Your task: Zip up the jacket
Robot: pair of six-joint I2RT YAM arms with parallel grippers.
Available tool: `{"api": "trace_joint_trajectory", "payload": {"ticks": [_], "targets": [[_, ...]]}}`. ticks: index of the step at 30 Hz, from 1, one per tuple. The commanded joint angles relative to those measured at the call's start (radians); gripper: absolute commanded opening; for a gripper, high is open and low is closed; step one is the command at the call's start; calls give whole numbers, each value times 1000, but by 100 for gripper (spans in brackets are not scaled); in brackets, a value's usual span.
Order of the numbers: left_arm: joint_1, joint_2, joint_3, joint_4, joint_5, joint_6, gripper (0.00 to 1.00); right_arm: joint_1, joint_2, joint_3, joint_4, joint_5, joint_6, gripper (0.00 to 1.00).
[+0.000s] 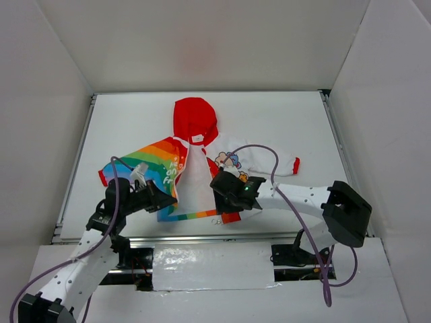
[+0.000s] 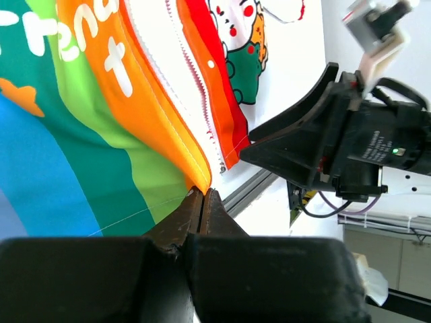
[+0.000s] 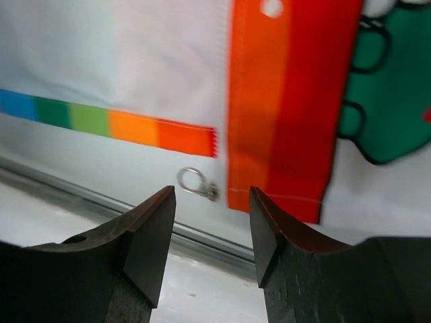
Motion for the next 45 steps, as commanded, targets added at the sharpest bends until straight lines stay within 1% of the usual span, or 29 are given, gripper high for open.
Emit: {"api": "trace_joint_trajectory", "payload": {"ticks": [1,4,9,14,26,33,38,41,45], "targets": [[1,-24,36,-68,-3,46,0,38,-34,31,-167,146,5,55],[-1,-21,30,-66,-15,46,0,66,-1,49,-204,174,22,55],[-1,6,21,-46,10,52,0,72,25,45,-196,180,30,55],[-1,4,18,-40,13,52,0,85,57,46,-169,153,25,54],[-1,4,15,-34,27,52,0,100,111,85,-169,157,19,55],[-1,4,13,-28,31,52,0,106,108,54,-153,153,30,54],[-1,7,15,-28,36,52,0,115,172,40,-133,147,38,54],[-1,4,12,-26,40,52,0,126,198,32,-132,163,53,52],[-1,9,12,-20,39,52,0,131,181,20,-106,153,56,52]]}}
